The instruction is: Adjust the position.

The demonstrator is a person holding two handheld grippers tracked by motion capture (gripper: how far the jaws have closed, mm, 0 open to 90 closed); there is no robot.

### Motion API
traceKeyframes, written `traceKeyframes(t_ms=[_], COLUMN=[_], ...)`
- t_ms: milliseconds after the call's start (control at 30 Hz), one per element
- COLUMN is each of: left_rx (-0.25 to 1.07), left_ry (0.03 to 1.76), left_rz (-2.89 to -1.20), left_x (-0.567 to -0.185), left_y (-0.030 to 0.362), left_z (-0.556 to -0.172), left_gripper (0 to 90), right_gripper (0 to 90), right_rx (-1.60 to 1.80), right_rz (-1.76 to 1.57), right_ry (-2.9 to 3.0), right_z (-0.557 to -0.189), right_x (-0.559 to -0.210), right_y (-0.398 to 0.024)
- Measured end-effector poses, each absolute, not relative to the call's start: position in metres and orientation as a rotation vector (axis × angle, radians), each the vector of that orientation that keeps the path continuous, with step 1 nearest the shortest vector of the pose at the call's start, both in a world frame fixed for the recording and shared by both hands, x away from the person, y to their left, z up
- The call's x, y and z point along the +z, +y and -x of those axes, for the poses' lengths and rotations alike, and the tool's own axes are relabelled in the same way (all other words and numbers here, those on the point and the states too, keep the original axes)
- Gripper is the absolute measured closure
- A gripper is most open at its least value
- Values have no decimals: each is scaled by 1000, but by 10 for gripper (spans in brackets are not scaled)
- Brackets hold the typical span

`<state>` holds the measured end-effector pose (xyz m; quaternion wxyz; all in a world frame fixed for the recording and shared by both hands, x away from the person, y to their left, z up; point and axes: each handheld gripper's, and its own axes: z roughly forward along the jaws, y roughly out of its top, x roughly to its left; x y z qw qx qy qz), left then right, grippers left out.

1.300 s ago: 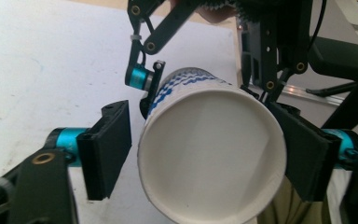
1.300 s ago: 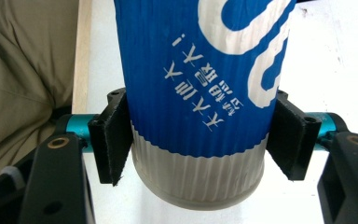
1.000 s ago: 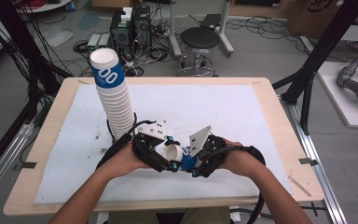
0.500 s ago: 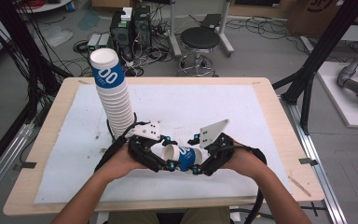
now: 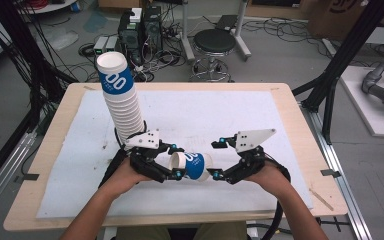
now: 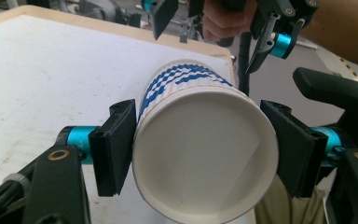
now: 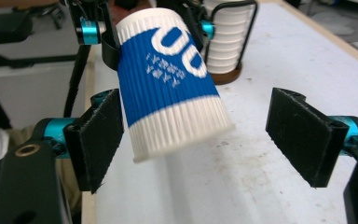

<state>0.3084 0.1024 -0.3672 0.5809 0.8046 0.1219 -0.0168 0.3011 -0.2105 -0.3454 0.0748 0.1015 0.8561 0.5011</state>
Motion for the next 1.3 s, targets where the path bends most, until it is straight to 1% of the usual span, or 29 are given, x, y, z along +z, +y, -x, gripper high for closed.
traceKeyframes(t_ms=[167, 433, 1300], left_rx=[-9, -8, -38], left_ry=[306, 304, 228], left_rz=[-1828, -1766, -1722], left_x=[-371, -378, -377], left_y=[109, 113, 109], left_z=[-309, -308, -305], left_gripper=[299, 298, 300], right_gripper=[195, 195, 195], right_rx=[1549, 1624, 1802], right_rz=[-391, -466, -489], right_ry=[2509, 2466, 2429], right_z=[-298, -295, -289], right_x=[-356, -373, -393], right_y=[-222, -230, -226])
